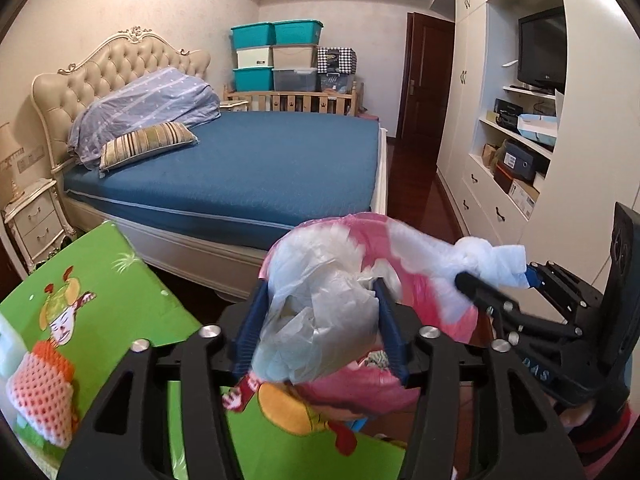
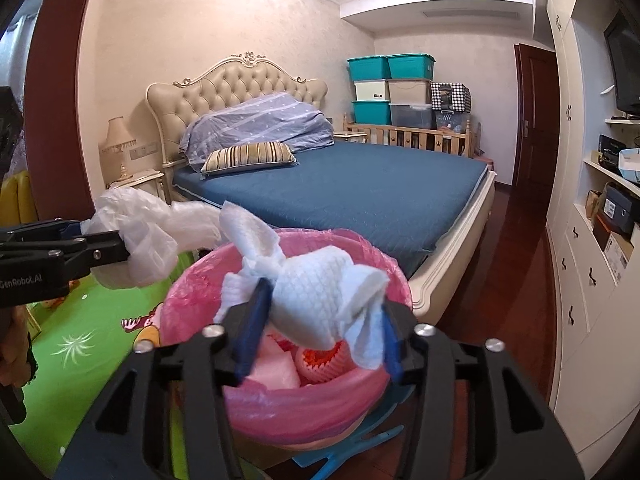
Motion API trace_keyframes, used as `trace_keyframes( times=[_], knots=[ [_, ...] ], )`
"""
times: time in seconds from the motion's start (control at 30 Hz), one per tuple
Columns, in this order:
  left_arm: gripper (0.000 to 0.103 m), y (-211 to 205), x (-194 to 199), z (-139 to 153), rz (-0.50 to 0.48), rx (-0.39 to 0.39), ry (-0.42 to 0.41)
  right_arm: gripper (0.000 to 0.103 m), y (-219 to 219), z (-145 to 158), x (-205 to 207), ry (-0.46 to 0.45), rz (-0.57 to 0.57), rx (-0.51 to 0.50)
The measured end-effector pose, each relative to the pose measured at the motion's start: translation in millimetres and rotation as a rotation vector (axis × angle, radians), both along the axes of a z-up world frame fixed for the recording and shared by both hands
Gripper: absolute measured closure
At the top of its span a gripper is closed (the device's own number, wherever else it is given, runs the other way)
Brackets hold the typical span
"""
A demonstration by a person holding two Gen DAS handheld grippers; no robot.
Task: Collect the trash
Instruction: 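Carry both held bundles over the pink wastebasket and open both grippers, then move both tools back over the table toward the remaining trash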
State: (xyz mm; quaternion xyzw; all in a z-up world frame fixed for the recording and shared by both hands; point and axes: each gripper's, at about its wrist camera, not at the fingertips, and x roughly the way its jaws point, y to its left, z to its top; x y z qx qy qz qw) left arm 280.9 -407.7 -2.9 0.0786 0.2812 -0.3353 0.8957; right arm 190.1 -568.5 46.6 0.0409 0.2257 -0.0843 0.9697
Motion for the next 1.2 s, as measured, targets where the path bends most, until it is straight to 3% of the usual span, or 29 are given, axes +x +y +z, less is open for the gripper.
trace_keyframes(
  times=[0.07,0.17,0.53,0.83,1.03,1.2],
  knots=[
    [0.029,-4,3,-1,-0.003,0.004,-0.008,0.034,-4,-4,2,0.003,-0.004,-0.002],
    [0.023,1,3,-2,0.015,0.014,-0.029,0.028,-9,-7,-4,0.004,-0.017,0.0],
    [0.013,85,-36,-4,0.13,0.038,-0.058,0.023,13,11,-48,-0.058,0.012,0.019],
    [0.013,184,-96,-10,0.224,0.107,-0.117,0.017,103,27,-38,-0.052,0.19,0.012],
    [0.013,273,-126,-15,0.405,0.184,-0.17,0.016,179,16,-15,0.015,0.35,0.03],
    [0.013,352,-135,-16,0.598,0.167,-0.142,0.016,259,4,4,0.094,0.508,-0.025]
  ],
)
